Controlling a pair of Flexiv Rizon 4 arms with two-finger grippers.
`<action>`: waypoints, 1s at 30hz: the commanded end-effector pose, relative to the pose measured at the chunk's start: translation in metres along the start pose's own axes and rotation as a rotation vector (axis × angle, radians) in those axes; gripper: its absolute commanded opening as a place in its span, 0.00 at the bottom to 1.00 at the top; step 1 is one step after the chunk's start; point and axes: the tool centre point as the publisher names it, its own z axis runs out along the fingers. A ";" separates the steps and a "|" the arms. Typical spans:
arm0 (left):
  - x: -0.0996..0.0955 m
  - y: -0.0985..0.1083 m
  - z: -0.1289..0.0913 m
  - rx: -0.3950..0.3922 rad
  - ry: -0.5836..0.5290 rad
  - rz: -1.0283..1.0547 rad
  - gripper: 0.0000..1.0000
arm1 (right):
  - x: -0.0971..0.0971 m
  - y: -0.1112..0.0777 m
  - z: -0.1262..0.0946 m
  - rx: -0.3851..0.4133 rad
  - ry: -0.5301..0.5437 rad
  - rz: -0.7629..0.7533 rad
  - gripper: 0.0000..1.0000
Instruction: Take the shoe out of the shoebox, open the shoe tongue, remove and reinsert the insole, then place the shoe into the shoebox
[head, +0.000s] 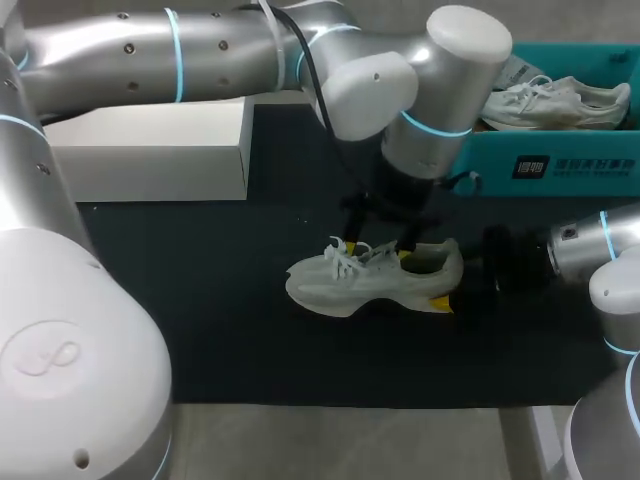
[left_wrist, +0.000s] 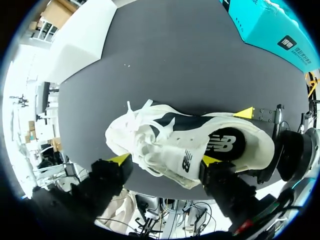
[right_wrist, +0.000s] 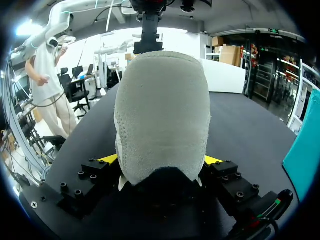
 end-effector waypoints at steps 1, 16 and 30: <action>-0.013 0.002 0.000 0.001 0.046 0.005 0.28 | -0.001 -0.002 0.002 0.001 -0.003 0.000 0.00; -0.029 0.003 -0.002 -0.009 0.317 0.174 0.00 | -0.001 -0.002 0.002 0.001 -0.003 0.000 0.00; -0.062 0.013 -0.017 0.076 0.401 0.165 0.00 | -0.001 -0.002 0.002 0.001 -0.003 0.000 0.00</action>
